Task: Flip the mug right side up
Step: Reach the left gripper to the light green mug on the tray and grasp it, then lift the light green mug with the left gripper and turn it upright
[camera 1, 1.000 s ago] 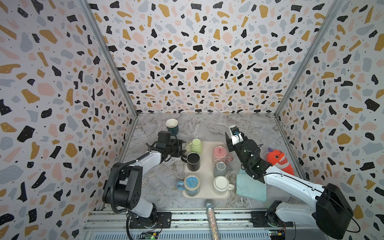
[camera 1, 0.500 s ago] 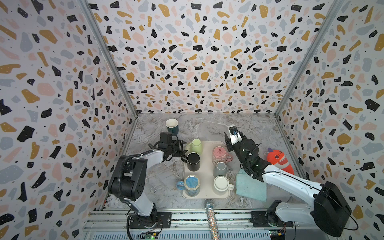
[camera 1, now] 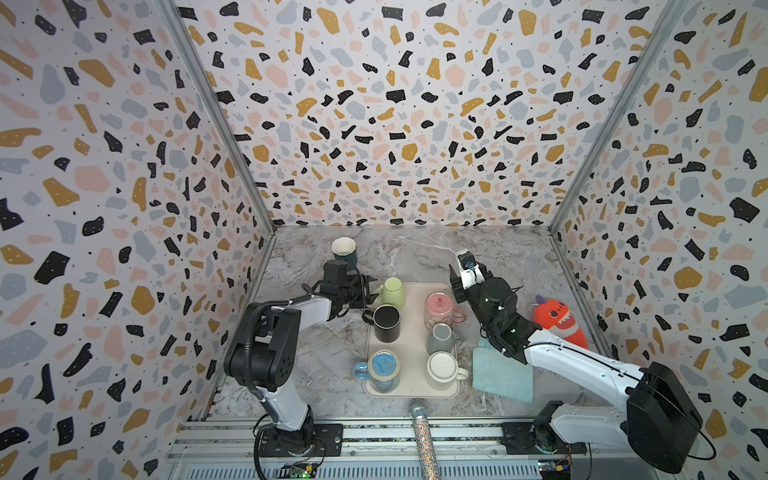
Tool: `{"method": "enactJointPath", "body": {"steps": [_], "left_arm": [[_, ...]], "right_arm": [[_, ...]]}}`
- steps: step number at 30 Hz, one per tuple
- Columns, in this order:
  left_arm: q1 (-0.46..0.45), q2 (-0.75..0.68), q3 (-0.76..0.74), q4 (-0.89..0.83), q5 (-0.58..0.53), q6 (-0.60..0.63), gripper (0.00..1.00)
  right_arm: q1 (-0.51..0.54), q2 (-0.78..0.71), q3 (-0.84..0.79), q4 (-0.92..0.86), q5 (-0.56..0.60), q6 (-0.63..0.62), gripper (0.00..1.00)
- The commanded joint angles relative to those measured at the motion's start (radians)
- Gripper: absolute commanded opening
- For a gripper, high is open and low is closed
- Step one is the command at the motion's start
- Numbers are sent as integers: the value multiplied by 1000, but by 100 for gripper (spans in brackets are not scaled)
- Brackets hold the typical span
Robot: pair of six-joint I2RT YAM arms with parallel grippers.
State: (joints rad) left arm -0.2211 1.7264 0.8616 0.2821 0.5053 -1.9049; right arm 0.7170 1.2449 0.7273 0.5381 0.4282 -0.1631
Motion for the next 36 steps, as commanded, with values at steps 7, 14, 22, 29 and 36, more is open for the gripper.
{"method": "enactJointPath", "body": {"steps": [7, 14, 22, 29, 36], "left_arm": [[-24, 47, 33, 34, 18, -1, 45], [-28, 77, 46, 35, 21, 12, 42], [-31, 103, 54, 49, 32, 15, 29], [-32, 124, 70, 58, 38, 14, 15], [-32, 155, 101, 115, 38, -22, 9]], "right_arm": [[-11, -12, 32, 6, 21, -3, 54], [-13, -13, 31, 2, 25, -4, 54], [-17, -12, 29, -3, 27, -6, 54], [-19, -13, 26, -3, 29, -6, 54], [-20, -13, 27, -6, 32, -13, 54]]}}
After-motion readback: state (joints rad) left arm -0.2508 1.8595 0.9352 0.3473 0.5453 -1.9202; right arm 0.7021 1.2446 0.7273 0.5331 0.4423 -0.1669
